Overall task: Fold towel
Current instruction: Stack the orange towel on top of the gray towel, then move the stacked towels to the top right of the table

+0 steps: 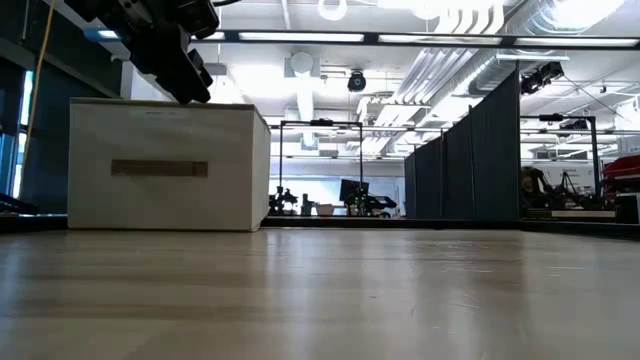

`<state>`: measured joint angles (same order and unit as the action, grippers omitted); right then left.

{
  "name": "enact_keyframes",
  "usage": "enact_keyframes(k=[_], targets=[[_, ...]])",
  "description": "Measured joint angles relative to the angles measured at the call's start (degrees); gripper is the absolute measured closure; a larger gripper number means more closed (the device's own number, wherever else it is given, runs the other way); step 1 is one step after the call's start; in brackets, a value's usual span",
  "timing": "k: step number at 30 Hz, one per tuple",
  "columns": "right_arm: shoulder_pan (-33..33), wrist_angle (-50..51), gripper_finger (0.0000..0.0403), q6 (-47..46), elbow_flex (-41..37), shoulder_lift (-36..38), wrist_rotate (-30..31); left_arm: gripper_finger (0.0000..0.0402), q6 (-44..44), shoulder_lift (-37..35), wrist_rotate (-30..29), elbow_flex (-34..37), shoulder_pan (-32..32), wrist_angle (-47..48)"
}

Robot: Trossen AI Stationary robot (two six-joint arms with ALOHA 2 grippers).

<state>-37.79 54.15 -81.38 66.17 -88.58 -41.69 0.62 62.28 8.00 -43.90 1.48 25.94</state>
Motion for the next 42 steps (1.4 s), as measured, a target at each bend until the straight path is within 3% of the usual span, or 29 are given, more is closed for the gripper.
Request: enact_keyframes(k=[5, 9, 16, 22, 32, 38, 42], targets=[[0.66, -7.21, 0.0389, -5.76, 5.49, 0.0, -5.03, 0.0393, -1.64, 0.0, 0.21, 0.0, 0.0, -0.04], [0.68, -13.12, 0.0389, -6.61, 7.75, 0.16, -2.69, 0.0393, -4.36, 0.0, 0.06, 0.0, 0.0, -0.05], [0.68, 9.96, 0.0389, -2.72, 0.61, 0.05, 7.21, 0.0393, -5.81, 0.0, -0.82, 0.0, 0.0, -0.07], [2.63, 11.3, 0.0387, 5.25, -5.06, 0.05, 5.8, 0.0393, -7.99, 0.0, -0.85, 0.0, 0.0, -0.06], [4.4, 15.6, 0.031, 5.36, -7.06, 0.03, 2.91, 0.0393, -8.35, -0.02, -0.92, 0.0, 0.04, -0.07], [4.43, 19.81, 0.0231, 2.09, -6.36, 0.01, -5.34, 0.0393, -8.37, -0.04, -0.98, 0.0, 0.04, -0.08], [3.18, 25.17, 0.0222, -3.21, -0.42, 0.0, -0.99, 0.0393, -8.34, -0.04, -1.25, 0.0, 0.04, -0.1]])
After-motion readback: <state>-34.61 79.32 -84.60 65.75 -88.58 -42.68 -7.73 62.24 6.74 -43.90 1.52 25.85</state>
